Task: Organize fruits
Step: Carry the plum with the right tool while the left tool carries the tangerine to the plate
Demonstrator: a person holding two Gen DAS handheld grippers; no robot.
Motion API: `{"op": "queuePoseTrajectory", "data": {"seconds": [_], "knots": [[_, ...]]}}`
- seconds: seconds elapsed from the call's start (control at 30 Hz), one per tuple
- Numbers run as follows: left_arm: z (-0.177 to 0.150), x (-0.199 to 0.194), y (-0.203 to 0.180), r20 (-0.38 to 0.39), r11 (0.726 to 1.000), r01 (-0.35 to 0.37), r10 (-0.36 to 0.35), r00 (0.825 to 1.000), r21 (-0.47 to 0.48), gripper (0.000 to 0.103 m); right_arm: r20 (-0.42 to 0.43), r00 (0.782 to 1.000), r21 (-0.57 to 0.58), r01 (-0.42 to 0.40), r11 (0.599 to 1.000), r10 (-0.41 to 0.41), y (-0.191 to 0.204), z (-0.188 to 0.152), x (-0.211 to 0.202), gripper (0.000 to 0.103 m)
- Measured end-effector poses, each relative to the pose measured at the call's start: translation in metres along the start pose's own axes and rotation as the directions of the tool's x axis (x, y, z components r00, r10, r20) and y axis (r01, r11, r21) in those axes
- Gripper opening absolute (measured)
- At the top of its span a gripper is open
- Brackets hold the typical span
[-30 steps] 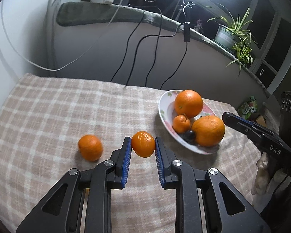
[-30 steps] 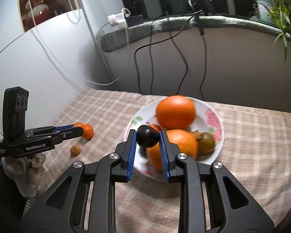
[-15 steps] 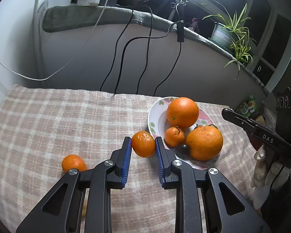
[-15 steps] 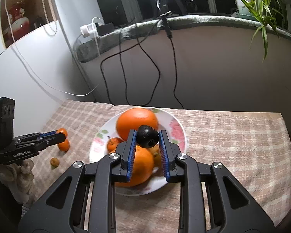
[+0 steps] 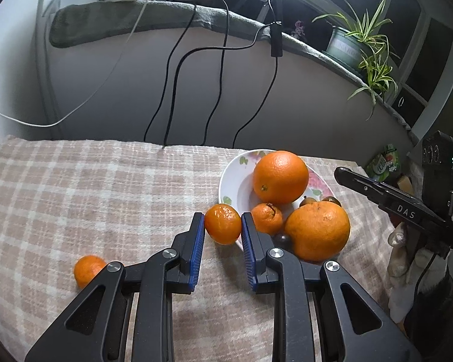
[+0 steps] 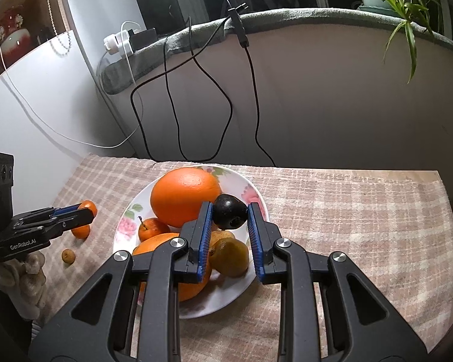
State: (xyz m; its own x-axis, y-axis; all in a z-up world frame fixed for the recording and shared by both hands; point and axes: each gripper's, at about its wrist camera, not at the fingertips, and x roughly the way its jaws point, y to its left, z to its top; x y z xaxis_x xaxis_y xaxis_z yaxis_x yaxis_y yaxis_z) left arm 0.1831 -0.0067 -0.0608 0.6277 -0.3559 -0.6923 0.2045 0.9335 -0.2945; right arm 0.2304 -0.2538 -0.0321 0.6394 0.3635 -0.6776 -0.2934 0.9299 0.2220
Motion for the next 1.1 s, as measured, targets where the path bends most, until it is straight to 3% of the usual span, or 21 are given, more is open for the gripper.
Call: {"op": "queuePoseTrajectory", "data": {"seconds": [1.1], "knots": [[0.001,0.018,-0.011,-0.041,0.999,0.034,-0.034,0.999,0.015,0.023,-0.039,0.999,0.016,-0.025,1.000,0.026,-0.005,0.000,0.018,0.025]]}}
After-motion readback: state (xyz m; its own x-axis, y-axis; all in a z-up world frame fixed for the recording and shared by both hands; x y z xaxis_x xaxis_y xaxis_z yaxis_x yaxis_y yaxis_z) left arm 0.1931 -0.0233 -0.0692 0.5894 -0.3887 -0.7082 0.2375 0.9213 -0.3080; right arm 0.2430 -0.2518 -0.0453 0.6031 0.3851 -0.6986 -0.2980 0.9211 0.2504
